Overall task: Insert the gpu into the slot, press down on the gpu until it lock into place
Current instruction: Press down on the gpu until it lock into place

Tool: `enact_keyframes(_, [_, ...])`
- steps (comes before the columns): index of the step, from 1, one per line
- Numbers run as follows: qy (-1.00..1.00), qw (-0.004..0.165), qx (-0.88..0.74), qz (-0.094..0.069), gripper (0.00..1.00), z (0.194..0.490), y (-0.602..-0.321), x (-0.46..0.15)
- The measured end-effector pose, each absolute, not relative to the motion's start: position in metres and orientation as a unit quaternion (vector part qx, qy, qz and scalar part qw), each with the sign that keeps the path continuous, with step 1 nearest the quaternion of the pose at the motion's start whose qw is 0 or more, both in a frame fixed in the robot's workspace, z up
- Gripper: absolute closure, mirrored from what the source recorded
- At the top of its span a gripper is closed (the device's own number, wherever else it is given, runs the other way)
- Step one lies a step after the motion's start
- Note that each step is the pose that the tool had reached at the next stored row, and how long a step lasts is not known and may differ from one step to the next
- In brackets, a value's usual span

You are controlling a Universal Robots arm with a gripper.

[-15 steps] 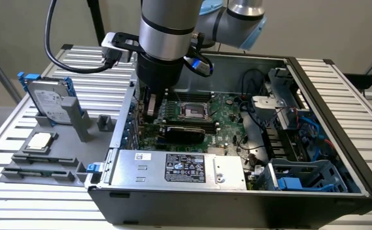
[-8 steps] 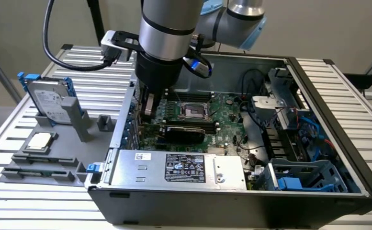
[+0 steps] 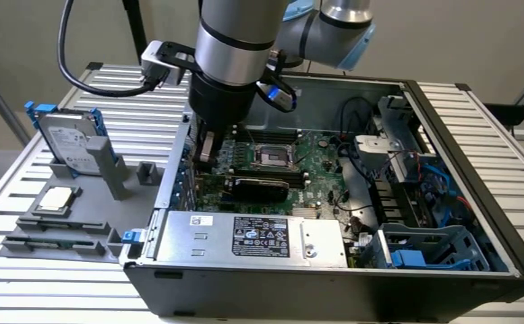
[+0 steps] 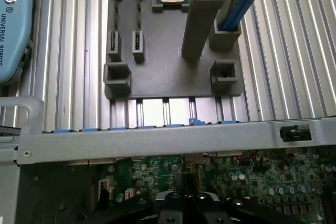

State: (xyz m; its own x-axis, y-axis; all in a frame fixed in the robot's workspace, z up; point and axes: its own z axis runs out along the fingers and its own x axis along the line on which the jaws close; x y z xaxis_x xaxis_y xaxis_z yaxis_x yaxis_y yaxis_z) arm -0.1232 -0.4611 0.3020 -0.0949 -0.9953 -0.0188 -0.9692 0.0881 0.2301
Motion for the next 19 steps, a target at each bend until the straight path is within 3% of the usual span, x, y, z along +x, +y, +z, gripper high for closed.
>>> enact_keyframes(19, [-0.759,0.077,0.639,-0.095,0.89,0.2989,-0.4561,-0.1245])
